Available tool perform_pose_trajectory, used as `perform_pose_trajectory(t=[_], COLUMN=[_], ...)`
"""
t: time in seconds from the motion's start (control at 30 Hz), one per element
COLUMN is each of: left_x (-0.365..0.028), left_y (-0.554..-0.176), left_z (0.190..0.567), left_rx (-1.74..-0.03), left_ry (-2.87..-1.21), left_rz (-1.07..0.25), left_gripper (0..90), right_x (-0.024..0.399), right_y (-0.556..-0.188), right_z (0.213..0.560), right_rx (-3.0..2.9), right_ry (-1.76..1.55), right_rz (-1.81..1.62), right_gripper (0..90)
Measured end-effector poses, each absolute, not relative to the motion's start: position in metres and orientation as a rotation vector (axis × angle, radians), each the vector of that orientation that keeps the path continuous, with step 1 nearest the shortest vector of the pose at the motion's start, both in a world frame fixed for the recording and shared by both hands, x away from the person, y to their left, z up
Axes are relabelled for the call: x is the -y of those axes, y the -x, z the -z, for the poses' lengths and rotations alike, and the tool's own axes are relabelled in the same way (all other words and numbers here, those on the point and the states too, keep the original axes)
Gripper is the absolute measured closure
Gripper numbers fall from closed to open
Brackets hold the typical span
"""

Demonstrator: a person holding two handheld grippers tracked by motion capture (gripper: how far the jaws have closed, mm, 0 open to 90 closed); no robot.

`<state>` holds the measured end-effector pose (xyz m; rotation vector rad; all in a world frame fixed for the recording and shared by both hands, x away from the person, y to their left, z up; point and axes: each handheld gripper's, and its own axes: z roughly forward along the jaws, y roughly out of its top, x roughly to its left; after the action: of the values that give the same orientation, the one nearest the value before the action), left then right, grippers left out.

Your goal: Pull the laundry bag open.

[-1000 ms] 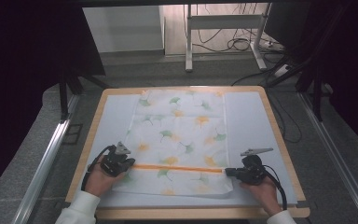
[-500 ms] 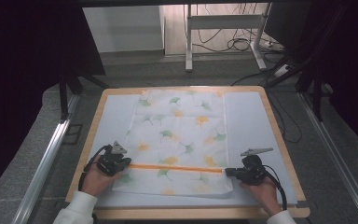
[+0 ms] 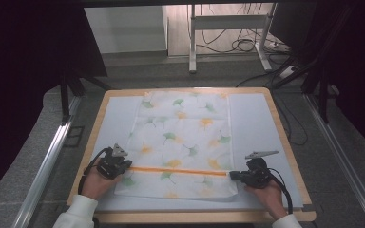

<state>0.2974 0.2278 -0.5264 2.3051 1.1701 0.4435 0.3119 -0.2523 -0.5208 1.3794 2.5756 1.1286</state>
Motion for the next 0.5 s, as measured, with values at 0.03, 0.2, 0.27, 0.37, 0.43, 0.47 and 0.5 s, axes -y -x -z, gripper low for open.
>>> perform_pose_trajectory(t=[0.03, 0.2, 0.27, 0.37, 0.43, 0.47, 0.5], left_x=[-0.229, -0.237, -0.238, -0.242, -0.244, -0.244, -0.242], left_y=[-0.297, -0.296, -0.295, -0.295, -0.295, -0.295, -0.294], left_z=[0.526, 0.527, 0.526, 0.526, 0.526, 0.526, 0.526], left_rx=[-1.174, -1.198, -1.199, -1.209, -1.209, -1.207, -1.21], left_ry=[-2.302, -2.287, -2.291, -2.28, -2.27, -2.273, -2.276], left_rz=[-0.445, -0.459, -0.474, -0.478, -0.465, -0.469, -0.477], left_gripper=[90.0, 90.0, 90.0, 90.0, 90.0, 90.0, 90.0], right_x=[0.252, 0.251, 0.251, 0.251, 0.251, 0.251, 0.251], right_y=[-0.312, -0.311, -0.311, -0.311, -0.311, -0.311, -0.311], right_z=[0.521, 0.521, 0.521, 0.521, 0.521, 0.521, 0.521], right_rx=[-2.575, -2.572, -2.572, -2.573, -2.573, -2.573, -2.574], right_ry=[-1.379, -1.375, -1.374, -1.373, -1.372, -1.372, -1.372], right_rz=[-1.128, -1.123, -1.123, -1.121, -1.121, -1.121, -1.122], right_gripper=[89.8, 89.8, 89.8, 89.9, 89.8, 89.8, 89.8])
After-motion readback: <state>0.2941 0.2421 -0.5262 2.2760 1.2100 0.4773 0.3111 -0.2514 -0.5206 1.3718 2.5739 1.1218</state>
